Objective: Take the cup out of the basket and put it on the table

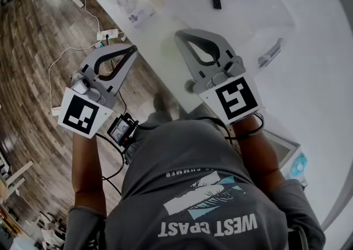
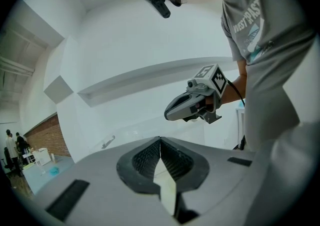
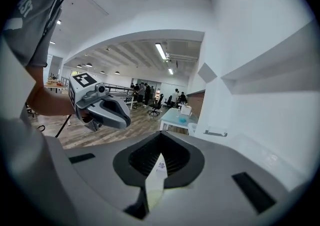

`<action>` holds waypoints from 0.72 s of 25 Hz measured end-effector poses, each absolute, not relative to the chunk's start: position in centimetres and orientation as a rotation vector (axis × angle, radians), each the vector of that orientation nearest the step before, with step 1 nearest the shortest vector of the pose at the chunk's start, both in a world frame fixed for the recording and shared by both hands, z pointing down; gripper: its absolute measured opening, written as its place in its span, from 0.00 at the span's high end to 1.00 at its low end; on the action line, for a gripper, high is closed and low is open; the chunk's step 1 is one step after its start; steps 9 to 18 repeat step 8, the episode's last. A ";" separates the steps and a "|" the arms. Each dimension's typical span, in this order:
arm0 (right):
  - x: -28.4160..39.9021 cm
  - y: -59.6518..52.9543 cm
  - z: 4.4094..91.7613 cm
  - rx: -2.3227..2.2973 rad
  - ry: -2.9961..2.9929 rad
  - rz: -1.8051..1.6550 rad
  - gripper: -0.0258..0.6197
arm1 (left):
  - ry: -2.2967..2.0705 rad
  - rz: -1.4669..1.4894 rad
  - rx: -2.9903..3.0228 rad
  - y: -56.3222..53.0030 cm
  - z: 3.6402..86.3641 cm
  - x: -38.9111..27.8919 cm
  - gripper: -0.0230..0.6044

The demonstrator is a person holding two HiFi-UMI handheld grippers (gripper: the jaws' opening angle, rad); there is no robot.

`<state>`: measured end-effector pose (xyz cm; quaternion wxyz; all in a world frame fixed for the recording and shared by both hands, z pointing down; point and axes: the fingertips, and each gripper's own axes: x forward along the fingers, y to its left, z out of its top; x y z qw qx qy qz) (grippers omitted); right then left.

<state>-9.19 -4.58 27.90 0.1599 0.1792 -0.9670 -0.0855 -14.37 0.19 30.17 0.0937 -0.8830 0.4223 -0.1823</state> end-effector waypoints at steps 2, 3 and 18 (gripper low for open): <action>-8.2 -4.1 27.4 0.539 -2.770 -0.244 0.94 | 1.232 -0.545 -2.616 0.6 29.8 -13.5 0.95; -7.8 -3.8 27.1 0.547 -2.771 -0.244 0.94 | 1.224 -0.546 -2.615 0.8 29.5 -13.1 0.95; -7.1 -3.6 26.5 0.563 -2.767 -0.242 0.94 | 1.214 -0.535 -2.618 0.8 28.8 -12.5 0.95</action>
